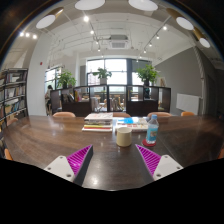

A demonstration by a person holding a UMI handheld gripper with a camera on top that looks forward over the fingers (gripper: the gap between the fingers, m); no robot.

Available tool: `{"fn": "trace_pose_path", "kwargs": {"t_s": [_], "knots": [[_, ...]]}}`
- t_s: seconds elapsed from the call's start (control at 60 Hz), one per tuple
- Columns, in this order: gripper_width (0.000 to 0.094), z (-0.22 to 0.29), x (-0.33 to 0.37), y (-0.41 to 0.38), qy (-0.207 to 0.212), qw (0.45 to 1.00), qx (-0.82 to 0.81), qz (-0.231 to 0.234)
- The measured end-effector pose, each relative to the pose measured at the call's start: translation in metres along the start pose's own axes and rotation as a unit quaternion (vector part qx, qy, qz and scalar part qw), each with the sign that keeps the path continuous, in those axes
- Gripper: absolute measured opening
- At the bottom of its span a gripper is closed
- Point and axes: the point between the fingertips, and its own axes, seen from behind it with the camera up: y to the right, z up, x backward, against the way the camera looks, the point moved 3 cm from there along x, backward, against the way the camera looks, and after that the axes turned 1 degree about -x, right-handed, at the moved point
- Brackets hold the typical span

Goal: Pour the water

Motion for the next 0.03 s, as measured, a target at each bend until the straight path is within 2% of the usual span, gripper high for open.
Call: {"fn": "trace_pose_path", "kwargs": {"t_s": [0.033], "knots": [[0.0856,0.0009,0.0009,0.001,-0.001,1.0,0.0,-0.001]]}}
